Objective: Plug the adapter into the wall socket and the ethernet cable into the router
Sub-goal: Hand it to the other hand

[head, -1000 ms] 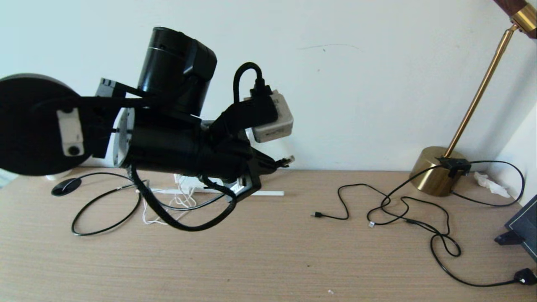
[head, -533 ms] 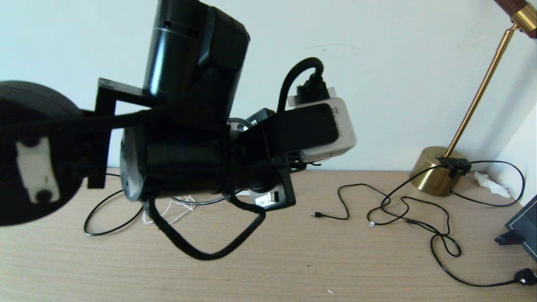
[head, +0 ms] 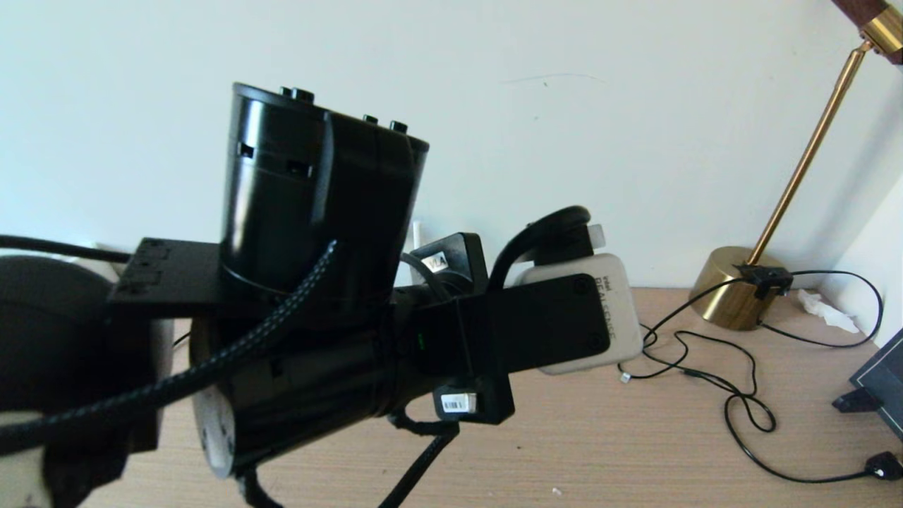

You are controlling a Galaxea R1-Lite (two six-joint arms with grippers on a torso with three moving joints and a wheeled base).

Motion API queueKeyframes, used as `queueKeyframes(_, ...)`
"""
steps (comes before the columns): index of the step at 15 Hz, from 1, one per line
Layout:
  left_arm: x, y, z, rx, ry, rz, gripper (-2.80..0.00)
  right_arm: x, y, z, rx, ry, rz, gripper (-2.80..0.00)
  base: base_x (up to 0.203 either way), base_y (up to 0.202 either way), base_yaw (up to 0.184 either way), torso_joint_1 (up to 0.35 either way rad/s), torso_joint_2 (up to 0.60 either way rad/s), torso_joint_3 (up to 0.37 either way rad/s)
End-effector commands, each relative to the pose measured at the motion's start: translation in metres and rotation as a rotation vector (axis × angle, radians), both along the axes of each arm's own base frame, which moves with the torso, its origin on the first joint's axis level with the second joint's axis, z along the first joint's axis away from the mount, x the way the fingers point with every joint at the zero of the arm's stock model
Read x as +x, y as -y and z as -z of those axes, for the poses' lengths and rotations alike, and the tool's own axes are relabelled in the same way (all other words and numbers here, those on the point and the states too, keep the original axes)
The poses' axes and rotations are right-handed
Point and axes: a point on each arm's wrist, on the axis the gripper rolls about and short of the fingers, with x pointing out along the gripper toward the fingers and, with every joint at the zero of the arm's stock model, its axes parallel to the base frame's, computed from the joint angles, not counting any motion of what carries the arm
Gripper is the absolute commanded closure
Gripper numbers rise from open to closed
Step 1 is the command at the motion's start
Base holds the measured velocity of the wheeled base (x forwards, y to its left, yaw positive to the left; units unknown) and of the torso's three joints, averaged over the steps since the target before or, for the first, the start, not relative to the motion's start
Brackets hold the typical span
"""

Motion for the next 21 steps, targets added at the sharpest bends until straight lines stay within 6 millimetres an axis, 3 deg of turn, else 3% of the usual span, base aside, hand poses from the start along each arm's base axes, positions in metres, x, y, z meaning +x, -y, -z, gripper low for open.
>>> queueKeyframes(1, -0.003, -0.004, -0.001, -0.002, 0.007, 0.000, 0.00, 0.011, 0.000, 0.000, 0.004, -0.021, -0.015, -2.80, 0.000, 0.000, 0.000, 0.000, 0.00, 0.000)
queueKeyframes(4, -0.002, -0.002, -0.001, -0.006, 0.006, 0.004, 0.00, 0.031, -0.002, -0.007, 0.028, -0.025, -0.141, -2.80, 0.000, 0.000, 0.000, 0.000, 0.00, 0.000)
queueKeyframes(6, 0.000, 0.002, -0.008, -0.040, 0.024, 0.008, 0.00, 0.056, -0.003, -0.005, 0.043, -0.070, -0.198, -2.80, 0.000, 0.000, 0.000, 0.000, 0.00, 0.000)
queueKeyframes(9, 0.005, 0.021, -0.009, -0.050, 0.028, 0.032, 0.00, 0.090, -0.012, -0.004, 0.048, -0.063, -0.272, -2.80, 0.000, 0.000, 0.000, 0.000, 0.00, 0.000)
queueKeyframes(17, 0.016, 0.057, -0.002, -0.049, 0.019, 0.077, 0.00, 0.139, -0.039, 0.002, 0.031, -0.015, -0.334, -2.80, 0.000, 0.000, 0.000, 0.000, 0.00, 0.000)
queueKeyframes(21, 0.017, 0.059, -0.002, -0.050, 0.019, 0.084, 0.00, 0.142, -0.052, -0.002, 0.040, 0.008, -0.392, -2.80, 0.000, 0.000, 0.000, 0.000, 0.00, 0.000)
